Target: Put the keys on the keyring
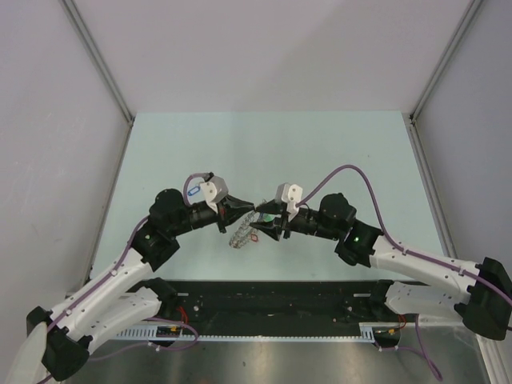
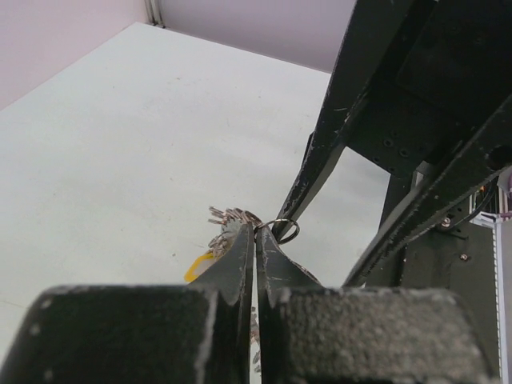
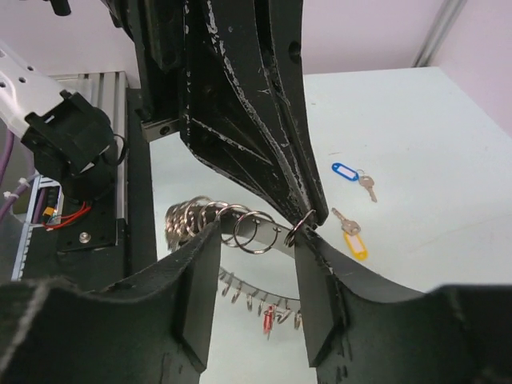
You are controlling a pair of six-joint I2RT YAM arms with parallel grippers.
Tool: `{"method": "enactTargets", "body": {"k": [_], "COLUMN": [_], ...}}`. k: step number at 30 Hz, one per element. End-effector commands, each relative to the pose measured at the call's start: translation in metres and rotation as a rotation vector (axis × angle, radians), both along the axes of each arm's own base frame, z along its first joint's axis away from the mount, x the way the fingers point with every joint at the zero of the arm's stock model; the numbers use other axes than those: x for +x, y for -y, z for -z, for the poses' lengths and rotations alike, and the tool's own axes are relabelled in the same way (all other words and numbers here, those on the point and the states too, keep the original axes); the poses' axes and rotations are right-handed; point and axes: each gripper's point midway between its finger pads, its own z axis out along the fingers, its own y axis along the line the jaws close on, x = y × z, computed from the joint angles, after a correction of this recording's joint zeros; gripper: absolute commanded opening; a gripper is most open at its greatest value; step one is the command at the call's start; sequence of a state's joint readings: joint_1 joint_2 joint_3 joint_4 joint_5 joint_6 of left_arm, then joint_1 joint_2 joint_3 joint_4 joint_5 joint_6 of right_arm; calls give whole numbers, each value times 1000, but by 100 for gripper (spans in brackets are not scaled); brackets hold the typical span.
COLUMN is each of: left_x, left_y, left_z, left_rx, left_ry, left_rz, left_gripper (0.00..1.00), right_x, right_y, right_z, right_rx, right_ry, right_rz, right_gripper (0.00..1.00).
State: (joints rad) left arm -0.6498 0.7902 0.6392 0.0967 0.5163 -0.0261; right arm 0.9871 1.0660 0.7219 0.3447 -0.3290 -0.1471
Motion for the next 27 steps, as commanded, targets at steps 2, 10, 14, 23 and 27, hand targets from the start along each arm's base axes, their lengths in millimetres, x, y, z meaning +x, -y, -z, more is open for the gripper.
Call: {"method": "enactTargets", "body": {"k": [2, 10, 14, 23, 27], "left_x": [-3, -13, -16, 10, 34], "left_y": [2, -2, -4, -17, -43], "left_z": [-32, -38, -41, -33, -31], "left_rx": [-72, -71, -72, -25, 25], "left_ry": [118, 185, 214, 173, 134], "left_rz": [12, 44, 54, -110, -315], "left_gripper": [0, 0, 0, 0, 0], "right_x": [-12, 11, 32, 75, 93], "right_y": [1, 39, 63, 94, 101], "right_z": [-41, -67, -74, -71, -54], "right_rx": [79, 126, 155, 220, 209], "right_ry": [45, 64, 33, -72, -141], "right_rz": [-31, 174, 318, 570, 650], "right_gripper": [52, 79, 90, 96, 100]}}
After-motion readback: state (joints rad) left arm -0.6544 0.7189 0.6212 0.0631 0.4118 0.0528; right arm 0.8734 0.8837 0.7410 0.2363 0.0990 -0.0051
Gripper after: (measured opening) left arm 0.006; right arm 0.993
